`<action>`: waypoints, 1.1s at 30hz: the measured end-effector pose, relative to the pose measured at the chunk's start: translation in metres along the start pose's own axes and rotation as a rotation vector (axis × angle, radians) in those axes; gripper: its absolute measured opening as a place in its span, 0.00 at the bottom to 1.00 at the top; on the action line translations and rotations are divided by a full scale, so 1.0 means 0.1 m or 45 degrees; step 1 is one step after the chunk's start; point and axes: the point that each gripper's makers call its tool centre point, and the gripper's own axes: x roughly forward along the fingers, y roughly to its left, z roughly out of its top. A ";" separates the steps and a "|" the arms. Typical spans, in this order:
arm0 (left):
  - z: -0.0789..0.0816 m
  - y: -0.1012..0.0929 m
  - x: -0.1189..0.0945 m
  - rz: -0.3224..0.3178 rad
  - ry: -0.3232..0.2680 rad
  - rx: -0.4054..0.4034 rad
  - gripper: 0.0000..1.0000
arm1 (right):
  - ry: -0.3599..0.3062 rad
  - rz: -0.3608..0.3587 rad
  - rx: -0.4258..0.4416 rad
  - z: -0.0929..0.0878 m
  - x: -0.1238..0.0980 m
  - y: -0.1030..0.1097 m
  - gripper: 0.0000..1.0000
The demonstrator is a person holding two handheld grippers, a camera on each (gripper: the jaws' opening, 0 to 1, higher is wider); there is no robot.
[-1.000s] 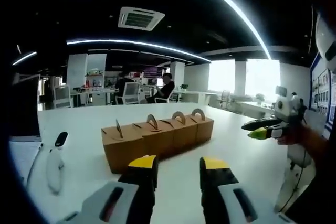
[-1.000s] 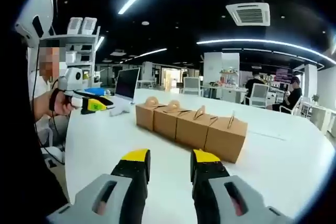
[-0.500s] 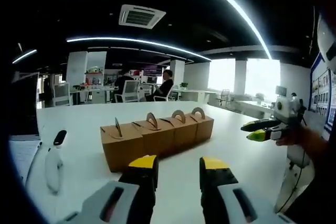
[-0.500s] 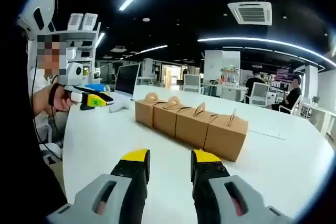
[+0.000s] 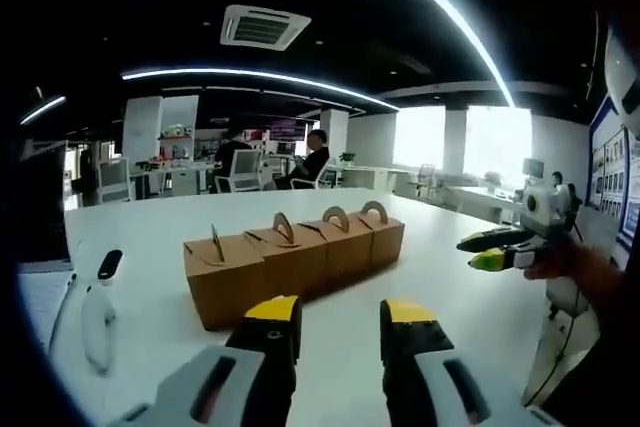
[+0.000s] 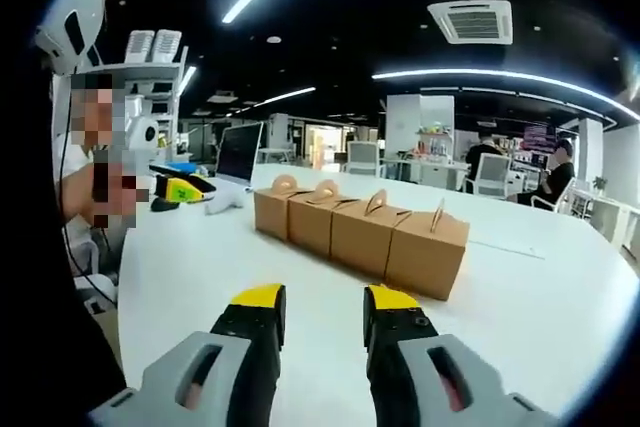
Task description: Pick up one paper box from the group, open the paper box, and remove the item inside
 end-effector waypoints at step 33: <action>-0.07 0.16 -0.08 0.047 -0.014 0.013 0.32 | -0.006 0.183 -0.179 0.63 0.40 0.36 0.32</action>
